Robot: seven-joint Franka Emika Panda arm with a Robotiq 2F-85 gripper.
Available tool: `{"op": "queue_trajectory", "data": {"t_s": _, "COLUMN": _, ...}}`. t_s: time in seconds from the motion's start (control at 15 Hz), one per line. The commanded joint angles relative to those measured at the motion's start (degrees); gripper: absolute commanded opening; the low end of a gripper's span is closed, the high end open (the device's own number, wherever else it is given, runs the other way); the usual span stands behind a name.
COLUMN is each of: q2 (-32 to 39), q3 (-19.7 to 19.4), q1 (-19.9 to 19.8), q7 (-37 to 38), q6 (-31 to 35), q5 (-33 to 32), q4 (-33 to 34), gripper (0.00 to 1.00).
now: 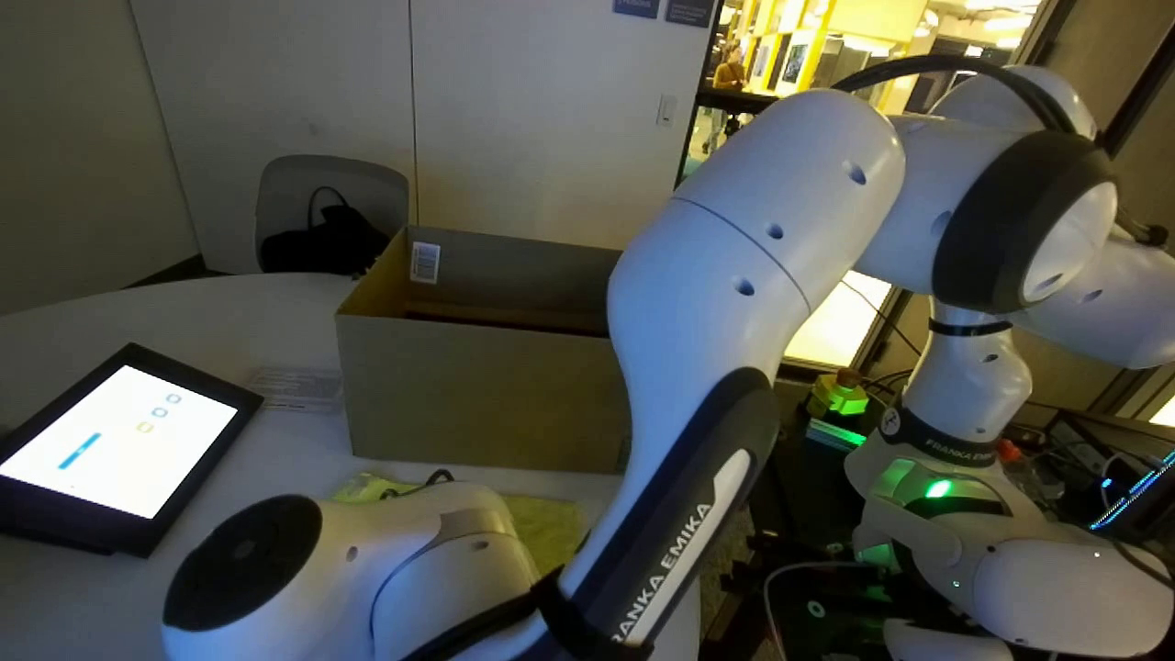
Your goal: Put the marker on the towel, fold the towel, and then put the folded towel in the box
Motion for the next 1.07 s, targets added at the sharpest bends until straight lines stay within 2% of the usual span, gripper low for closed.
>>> {"op": "queue_trajectory", "data": {"t_s": 0.0, "q2": -6.26, "q3": 1.28, "q1": -2.84, "q7": -1.24, "q6": -2.83, "q5": 1.84, "q4": -4.06, "gripper": 0.14}}
{"op": "queue_trajectory", "data": {"t_s": 0.27, "q2": -12.6, "q3": 0.86, "q1": -6.81, "q7": -2.3, "q6": -1.98, "q5": 2.77, "q4": -10.12, "gripper": 0.14}}
{"op": "queue_trajectory", "data": {"t_s": 0.53, "q2": -15.57, "q3": -0.1, "q1": -10.79, "q7": -2.01, "q6": -0.08, "q5": 1.18, "q4": -16.0, "gripper": 0.14}}
{"op": "queue_trajectory", "data": {"t_s": 0.73, "q2": -16.04, "q3": -1.18, "q1": -12.74, "q7": -1.82, "q6": 1.13, "q5": 0.59, "q4": -19.3, "gripper": 0.14}}
{"op": "queue_trajectory", "data": {"t_s": 1.0, "q2": -15.03, "q3": -3.02, "q1": -13.51, "q7": -0.15, "q6": 6.45, "q5": 0.01, "q4": -22.85, "gripper": 0.14}}
